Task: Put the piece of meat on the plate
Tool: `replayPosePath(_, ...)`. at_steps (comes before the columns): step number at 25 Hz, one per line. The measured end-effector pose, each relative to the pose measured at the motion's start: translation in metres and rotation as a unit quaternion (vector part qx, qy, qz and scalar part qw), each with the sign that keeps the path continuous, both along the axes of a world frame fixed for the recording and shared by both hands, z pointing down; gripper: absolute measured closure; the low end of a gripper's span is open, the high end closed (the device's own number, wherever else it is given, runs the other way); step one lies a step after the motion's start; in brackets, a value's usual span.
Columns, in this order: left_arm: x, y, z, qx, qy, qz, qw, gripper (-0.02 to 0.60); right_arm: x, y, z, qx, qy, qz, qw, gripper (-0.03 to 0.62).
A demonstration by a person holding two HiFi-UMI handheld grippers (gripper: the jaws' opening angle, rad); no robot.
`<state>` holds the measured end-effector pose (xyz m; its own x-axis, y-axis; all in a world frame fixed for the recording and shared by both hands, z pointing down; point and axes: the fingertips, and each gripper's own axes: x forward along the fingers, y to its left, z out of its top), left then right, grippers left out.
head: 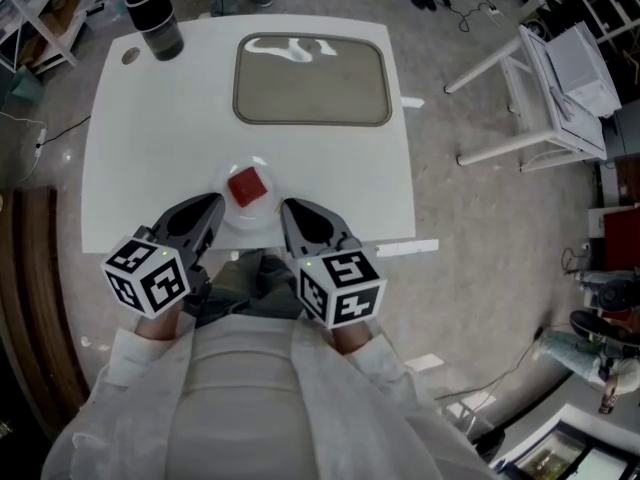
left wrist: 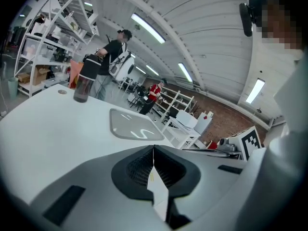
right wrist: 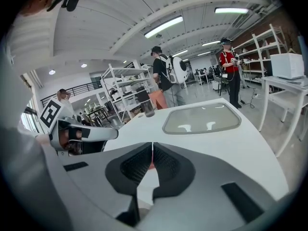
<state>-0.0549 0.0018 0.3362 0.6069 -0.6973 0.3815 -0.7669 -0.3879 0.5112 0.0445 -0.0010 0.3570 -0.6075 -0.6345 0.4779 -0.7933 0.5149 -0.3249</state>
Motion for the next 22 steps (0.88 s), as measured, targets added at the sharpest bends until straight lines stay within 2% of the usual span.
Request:
replayPosePath(9,-0.017,-0.005,0.012,-0.014,0.017,-0.001,0.9998,0.571,-0.005,0.001,0.012,-0.029,-0.002,0.011,1.0,0.579)
replayPosePath(17,-0.022,-0.001,0.042,-0.048,0.011,0.014,0.9987,0.571,-0.011,0.007,0.036,-0.065,-0.003,0.011,0.998,0.577)
replayPosePath(22,-0.026,-0.007,0.057,-0.065,0.016,-0.003,0.9978,0.571,-0.011,0.006,0.047,-0.084,-0.019,0.012,0.996,0.577)
